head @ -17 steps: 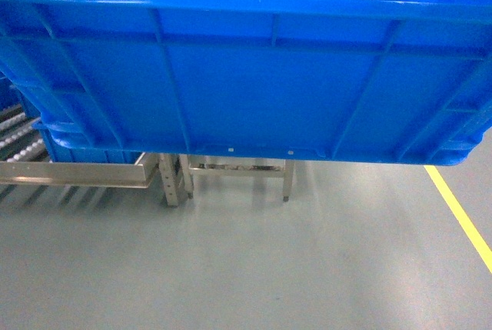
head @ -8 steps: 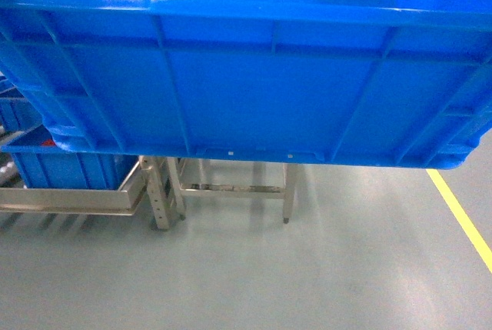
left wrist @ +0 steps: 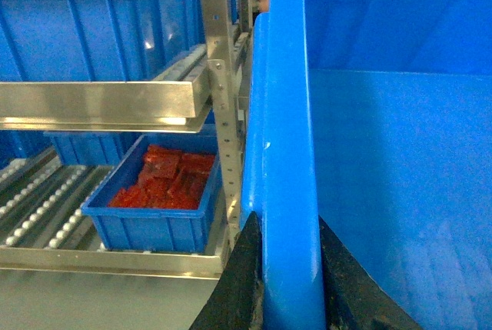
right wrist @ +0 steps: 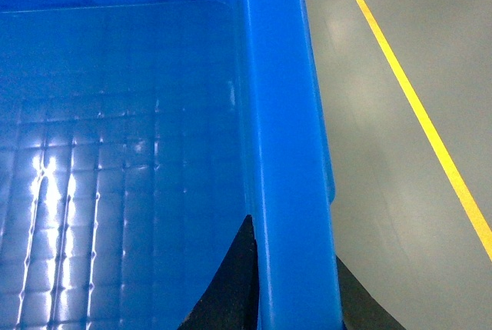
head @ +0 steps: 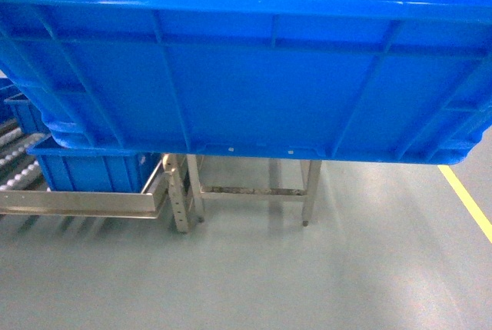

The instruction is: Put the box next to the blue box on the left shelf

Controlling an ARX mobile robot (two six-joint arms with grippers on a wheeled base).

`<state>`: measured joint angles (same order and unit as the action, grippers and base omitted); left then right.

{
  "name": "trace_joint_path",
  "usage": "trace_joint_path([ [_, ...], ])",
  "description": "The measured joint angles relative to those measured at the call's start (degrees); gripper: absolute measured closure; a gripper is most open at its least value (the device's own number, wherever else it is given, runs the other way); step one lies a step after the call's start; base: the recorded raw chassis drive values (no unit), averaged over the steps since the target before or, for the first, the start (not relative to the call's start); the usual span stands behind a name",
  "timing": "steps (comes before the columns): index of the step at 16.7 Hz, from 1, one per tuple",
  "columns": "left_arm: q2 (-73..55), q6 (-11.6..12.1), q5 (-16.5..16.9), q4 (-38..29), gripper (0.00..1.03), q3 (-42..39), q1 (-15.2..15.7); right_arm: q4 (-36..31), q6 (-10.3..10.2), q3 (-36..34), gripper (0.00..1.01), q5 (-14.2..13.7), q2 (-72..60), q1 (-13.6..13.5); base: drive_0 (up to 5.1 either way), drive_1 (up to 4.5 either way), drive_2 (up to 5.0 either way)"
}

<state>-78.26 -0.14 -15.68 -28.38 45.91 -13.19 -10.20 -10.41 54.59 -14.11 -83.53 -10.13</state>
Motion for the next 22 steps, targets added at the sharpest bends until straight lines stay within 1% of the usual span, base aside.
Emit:
trace_joint_path([
  [22,0.00,-0.04,0.07,-0.02,0.94,-0.02,0.02,0.00,0.00,0.00,0.91,0.02,0.00,0.00,-5.0,2.44,2.4],
])
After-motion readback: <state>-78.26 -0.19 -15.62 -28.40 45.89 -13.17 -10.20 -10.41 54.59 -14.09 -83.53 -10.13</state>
